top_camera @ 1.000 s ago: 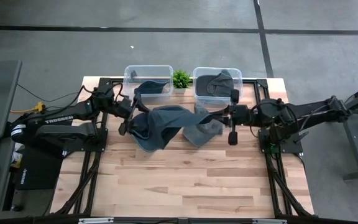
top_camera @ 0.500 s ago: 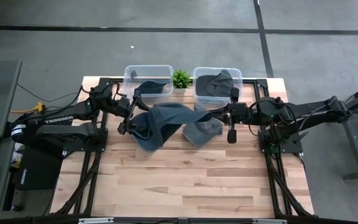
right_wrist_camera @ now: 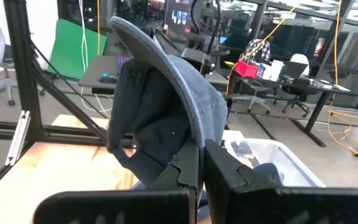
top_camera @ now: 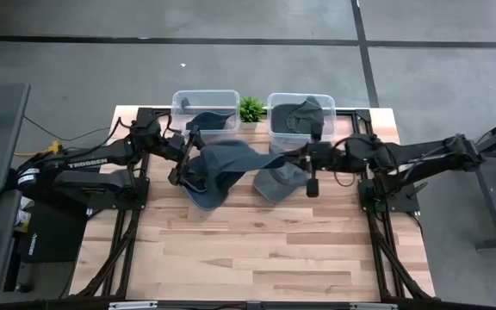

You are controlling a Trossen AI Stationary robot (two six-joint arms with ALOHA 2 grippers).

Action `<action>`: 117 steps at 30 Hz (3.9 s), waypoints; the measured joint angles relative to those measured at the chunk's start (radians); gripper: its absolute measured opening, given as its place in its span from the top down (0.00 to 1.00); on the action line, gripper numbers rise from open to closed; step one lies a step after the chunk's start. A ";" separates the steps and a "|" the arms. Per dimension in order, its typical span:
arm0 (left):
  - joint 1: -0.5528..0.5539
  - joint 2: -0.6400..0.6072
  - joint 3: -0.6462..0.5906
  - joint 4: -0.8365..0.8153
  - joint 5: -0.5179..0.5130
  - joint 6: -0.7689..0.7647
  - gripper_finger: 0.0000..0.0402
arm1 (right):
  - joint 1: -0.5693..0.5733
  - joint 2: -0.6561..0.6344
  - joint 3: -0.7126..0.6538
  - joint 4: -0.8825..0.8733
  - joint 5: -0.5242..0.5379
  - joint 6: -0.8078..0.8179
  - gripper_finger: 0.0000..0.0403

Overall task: Pick & Place hat
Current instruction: Put the bottom blue cap into the left transparent bin

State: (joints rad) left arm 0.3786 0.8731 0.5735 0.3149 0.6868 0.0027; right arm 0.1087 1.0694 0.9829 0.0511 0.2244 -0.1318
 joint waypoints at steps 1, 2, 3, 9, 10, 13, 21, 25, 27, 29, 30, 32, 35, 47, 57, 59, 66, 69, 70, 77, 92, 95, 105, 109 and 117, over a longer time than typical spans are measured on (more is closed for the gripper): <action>0.000 0.010 0.000 0.019 0.002 -0.002 0.19 | -0.005 0.006 0.000 0.007 -0.002 0.000 1.00; 0.000 0.021 0.000 0.037 0.003 -0.005 0.19 | -0.010 0.011 0.000 0.015 -0.009 0.000 1.00; 0.000 0.031 0.000 0.047 0.003 -0.007 0.19 | -0.016 0.013 0.000 0.022 -0.022 0.001 1.00; 0.000 0.058 0.000 0.090 -0.035 0.012 0.19 | -0.042 0.012 0.000 0.044 -0.067 0.030 1.00; 0.000 0.061 0.000 0.102 -0.050 0.015 0.19 | -0.045 0.012 0.000 0.051 -0.084 0.038 1.00; 0.000 0.067 0.000 0.153 -0.104 0.019 0.19 | -0.053 0.014 0.000 0.063 -0.125 0.062 1.00; 0.000 0.069 0.000 0.269 -0.166 0.027 0.19 | -0.052 0.021 0.000 0.050 -0.127 0.090 1.00; 0.000 0.068 0.000 0.297 -0.171 0.028 0.19 | -0.051 0.038 0.000 0.044 -0.127 0.091 1.00; 0.000 0.068 0.000 0.296 -0.174 0.040 0.19 | -0.051 0.045 0.000 0.039 -0.117 0.091 1.00; 0.000 0.068 0.000 0.296 -0.175 0.047 0.19 | -0.052 0.051 0.000 0.035 -0.101 0.100 1.00; 0.000 0.068 0.000 0.296 -0.175 0.051 0.19 | -0.052 0.053 0.000 0.035 -0.094 0.102 1.00; 0.000 0.068 0.000 0.296 -0.177 0.063 0.19 | -0.052 0.055 0.000 0.033 -0.084 0.102 1.00; 0.000 0.067 0.000 0.292 -0.177 0.096 0.19 | -0.052 0.055 0.000 0.033 -0.085 0.109 1.00; 0.000 0.067 0.000 0.157 -0.299 0.125 0.19 | -0.052 -0.002 0.000 -0.048 -0.124 0.117 1.00; 0.000 0.067 0.000 0.142 -0.296 0.113 0.11 | -0.095 -0.057 0.000 -0.152 -0.244 0.135 1.00; 0.000 0.067 0.000 0.132 -0.269 0.092 0.09 | -0.109 -0.058 0.000 -0.150 -0.254 0.132 1.00; 0.000 0.098 0.000 0.130 -0.168 0.072 0.07 | -0.168 -0.062 0.000 -0.139 -0.307 0.132 1.00; 0.000 0.133 0.000 0.153 -0.154 0.083 0.07 | -0.192 -0.062 0.000 -0.109 -0.336 0.134 1.00; 0.000 0.148 0.000 0.164 -0.153 0.086 0.07 | -0.199 -0.062 0.000 -0.100 -0.345 0.137 1.00; 0.000 0.246 0.000 0.352 -0.120 0.072 0.07 | -0.229 -0.038 0.000 -0.098 -0.348 0.167 1.00; 0.000 0.277 0.062 0.348 -0.091 0.091 0.07 | -0.240 -0.027 0.000 -0.095 -0.343 0.204 1.00; 0.000 0.277 0.069 0.344 -0.091 0.091 0.07 | -0.240 -0.027 0.000 -0.088 -0.341 0.204 1.00; 0.000 0.277 0.069 0.342 -0.102 0.092 0.30 | -0.240 -0.027 0.000 -0.088 -0.334 0.202 1.00; 0.000 0.277 0.069 0.342 -0.124 0.094 0.50 | -0.240 -0.027 0.000 -0.089 -0.328 0.200 1.00; 0.000 0.277 0.069 0.342 -0.204 0.105 0.94 | -0.240 -0.027 0.000 -0.092 -0.327 0.201 1.00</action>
State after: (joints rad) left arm 0.3786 1.1503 0.6430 0.6567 0.4825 0.1081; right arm -0.1314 1.0420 0.9825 -0.0406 -0.1028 0.0695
